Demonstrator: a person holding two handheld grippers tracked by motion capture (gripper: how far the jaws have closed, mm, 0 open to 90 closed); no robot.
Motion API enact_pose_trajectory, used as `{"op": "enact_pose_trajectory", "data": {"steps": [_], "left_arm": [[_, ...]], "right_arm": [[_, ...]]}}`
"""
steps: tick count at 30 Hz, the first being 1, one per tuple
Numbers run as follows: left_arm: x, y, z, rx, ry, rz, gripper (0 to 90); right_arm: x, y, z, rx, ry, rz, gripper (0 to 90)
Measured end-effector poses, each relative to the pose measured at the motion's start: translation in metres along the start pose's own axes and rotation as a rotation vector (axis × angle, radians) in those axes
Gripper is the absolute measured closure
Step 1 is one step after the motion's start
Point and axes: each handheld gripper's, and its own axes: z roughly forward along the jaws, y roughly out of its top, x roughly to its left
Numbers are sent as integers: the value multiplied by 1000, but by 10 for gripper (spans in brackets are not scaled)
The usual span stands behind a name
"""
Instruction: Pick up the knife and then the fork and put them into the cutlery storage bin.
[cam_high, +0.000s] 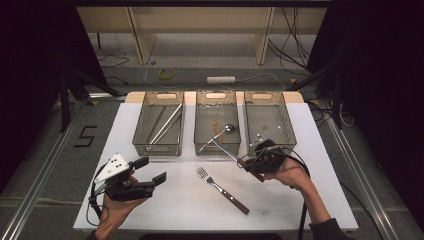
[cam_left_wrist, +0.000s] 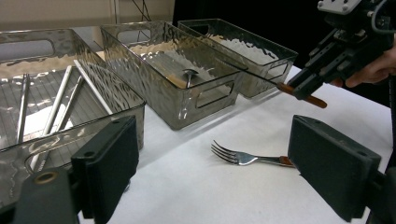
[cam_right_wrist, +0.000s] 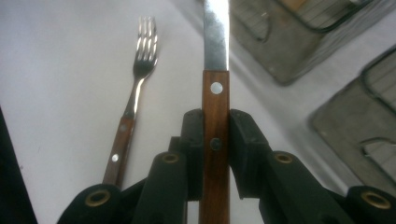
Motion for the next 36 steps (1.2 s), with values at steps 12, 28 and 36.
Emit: {"op": "enact_pose_trajectory", "data": {"steps": [12, 28, 36], "left_arm": [[1, 0, -1, -12, 3, -4, 159], [1, 0, -1, -24, 7, -12, 160], [1, 0, -2, -29, 7, -14, 159]], "right_arm": [[-26, 17, -19, -88, -48, 79, 773], [-69, 38, -38, -138, -117, 202, 773], [-90, 43, -39, -160, -150, 280, 773]]}}
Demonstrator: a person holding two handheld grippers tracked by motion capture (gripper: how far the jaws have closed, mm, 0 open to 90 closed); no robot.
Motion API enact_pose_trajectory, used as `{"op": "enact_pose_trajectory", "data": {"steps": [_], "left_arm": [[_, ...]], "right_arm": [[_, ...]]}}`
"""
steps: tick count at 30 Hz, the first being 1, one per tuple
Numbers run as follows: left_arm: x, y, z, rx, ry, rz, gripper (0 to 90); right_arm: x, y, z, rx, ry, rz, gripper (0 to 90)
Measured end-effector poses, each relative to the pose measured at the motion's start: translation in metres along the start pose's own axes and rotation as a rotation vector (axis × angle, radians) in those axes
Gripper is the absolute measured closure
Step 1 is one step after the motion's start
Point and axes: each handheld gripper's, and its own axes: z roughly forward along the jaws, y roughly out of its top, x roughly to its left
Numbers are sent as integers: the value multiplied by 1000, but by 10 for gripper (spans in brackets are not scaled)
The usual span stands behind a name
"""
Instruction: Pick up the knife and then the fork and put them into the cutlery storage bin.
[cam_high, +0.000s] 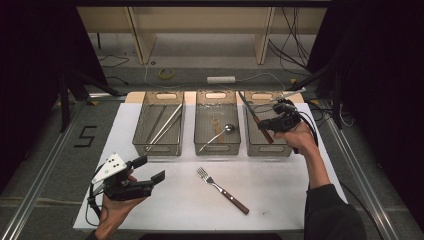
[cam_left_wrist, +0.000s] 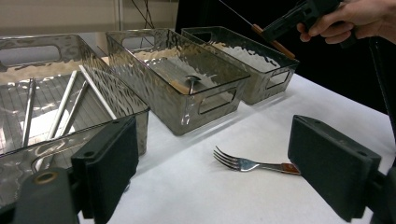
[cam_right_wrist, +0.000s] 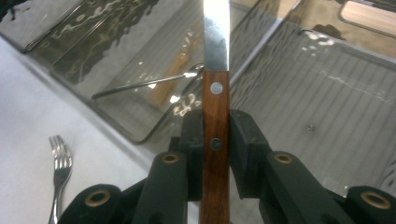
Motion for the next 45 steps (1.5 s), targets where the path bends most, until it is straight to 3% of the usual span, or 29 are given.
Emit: {"op": "enact_pose_trajectory", "data": {"steps": [19, 45], "left_arm": [[0, 0, -1, -5, 1, 4, 159], [-1, 1, -2, -16, 2, 1, 159]], "right_arm": [[-21, 1, 25, 23, -145, 146, 772], [-26, -8, 56, 87, -203, 256, 771]]}}
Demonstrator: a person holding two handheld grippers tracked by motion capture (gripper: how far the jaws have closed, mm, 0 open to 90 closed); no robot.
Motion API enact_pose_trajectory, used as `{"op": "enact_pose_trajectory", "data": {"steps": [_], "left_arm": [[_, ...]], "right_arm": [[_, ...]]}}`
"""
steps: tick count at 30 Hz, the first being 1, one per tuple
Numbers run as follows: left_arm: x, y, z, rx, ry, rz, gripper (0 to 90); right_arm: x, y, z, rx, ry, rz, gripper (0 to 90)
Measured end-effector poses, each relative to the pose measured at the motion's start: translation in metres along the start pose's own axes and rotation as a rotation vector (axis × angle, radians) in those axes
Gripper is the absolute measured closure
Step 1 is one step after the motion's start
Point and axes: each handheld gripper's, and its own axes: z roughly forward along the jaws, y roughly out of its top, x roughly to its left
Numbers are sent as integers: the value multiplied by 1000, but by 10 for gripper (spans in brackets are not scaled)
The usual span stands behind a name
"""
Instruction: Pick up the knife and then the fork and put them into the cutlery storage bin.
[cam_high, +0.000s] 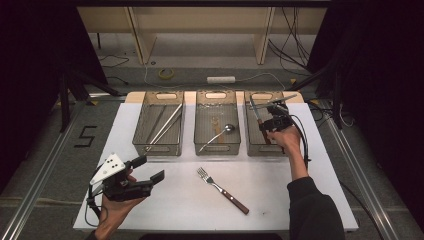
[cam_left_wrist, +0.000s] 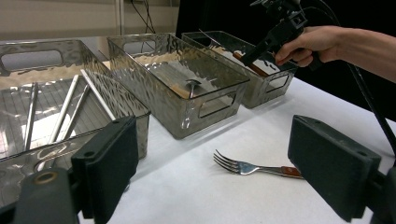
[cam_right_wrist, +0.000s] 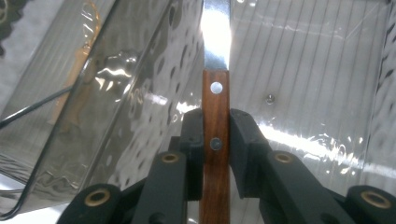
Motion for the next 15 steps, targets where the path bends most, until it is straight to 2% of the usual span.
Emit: {"op": "enact_pose_trajectory", "data": {"steps": [8, 12, 13, 15], "left_arm": [[0, 0, 0, -1, 0, 1, 159], [0, 0, 0, -1, 0, -3, 159], [0, 0, 0, 0, 0, -1, 159], [0, 0, 0, 1, 0, 2, 159]], "right_arm": [[-2, -3, 6, 13, -4, 26, 770], [-2, -3, 8, 11, 11, 39, 763], [-2, -3, 8, 17, 14, 45, 751], [-1, -2, 6, -2, 7, 52, 655]]}}
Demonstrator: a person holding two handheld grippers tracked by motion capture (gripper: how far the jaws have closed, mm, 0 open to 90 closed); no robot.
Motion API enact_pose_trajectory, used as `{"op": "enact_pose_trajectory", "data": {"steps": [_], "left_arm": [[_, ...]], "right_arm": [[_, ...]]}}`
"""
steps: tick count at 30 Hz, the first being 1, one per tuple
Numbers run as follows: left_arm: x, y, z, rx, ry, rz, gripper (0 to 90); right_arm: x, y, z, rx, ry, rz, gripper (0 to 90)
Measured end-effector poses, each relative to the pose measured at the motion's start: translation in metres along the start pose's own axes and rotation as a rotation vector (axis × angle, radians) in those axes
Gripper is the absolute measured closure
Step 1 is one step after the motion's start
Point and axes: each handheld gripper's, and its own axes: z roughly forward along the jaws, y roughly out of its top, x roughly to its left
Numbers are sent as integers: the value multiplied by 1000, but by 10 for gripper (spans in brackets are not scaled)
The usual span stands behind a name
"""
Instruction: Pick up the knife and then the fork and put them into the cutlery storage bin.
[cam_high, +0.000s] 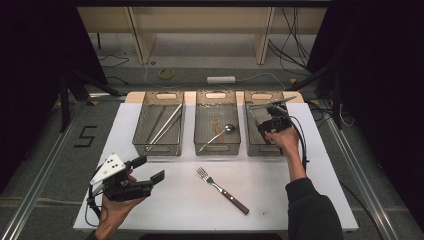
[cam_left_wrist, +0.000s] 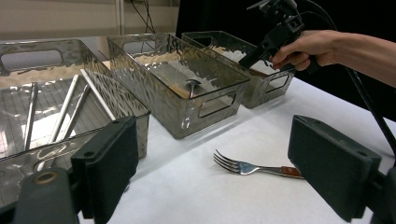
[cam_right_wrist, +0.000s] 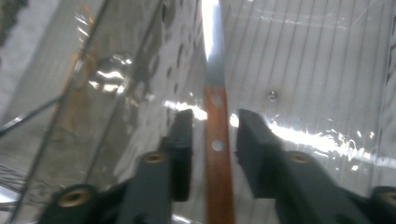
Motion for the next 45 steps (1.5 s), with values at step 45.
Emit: {"op": "enact_pose_trajectory", "data": {"steps": [45], "left_arm": [[1, 0, -2, -4, 1, -2, 157]], "right_arm": [[131, -101, -59, 29, 263, -518, 354]]}}
